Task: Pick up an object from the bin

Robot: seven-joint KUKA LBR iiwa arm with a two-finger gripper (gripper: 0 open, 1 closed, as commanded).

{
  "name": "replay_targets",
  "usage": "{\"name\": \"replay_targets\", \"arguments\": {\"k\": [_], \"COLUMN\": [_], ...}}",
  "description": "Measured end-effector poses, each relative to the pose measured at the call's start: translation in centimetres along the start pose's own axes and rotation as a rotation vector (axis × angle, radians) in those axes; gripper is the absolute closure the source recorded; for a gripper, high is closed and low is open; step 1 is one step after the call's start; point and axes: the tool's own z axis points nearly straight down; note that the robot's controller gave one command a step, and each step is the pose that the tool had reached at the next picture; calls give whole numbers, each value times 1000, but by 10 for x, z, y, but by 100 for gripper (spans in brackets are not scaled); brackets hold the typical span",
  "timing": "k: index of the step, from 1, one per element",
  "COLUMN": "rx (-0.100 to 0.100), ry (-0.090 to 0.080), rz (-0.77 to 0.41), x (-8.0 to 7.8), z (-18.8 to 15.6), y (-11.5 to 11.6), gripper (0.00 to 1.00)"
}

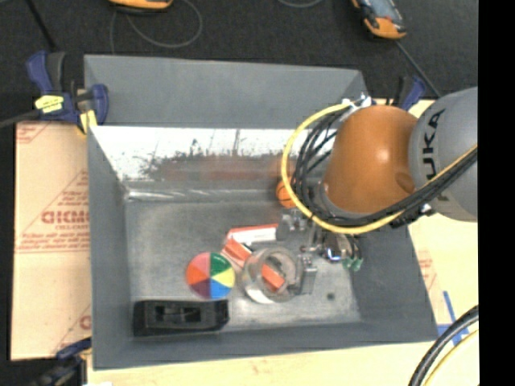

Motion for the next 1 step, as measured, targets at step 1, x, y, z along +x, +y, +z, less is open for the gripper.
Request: {"name": "replay_targets", "arguments": {"k": [1], "rx": [0], "ry": [-8], "rz": [0], "x": [-2], "z": [-4], "y": [0], "gripper": [0]}}
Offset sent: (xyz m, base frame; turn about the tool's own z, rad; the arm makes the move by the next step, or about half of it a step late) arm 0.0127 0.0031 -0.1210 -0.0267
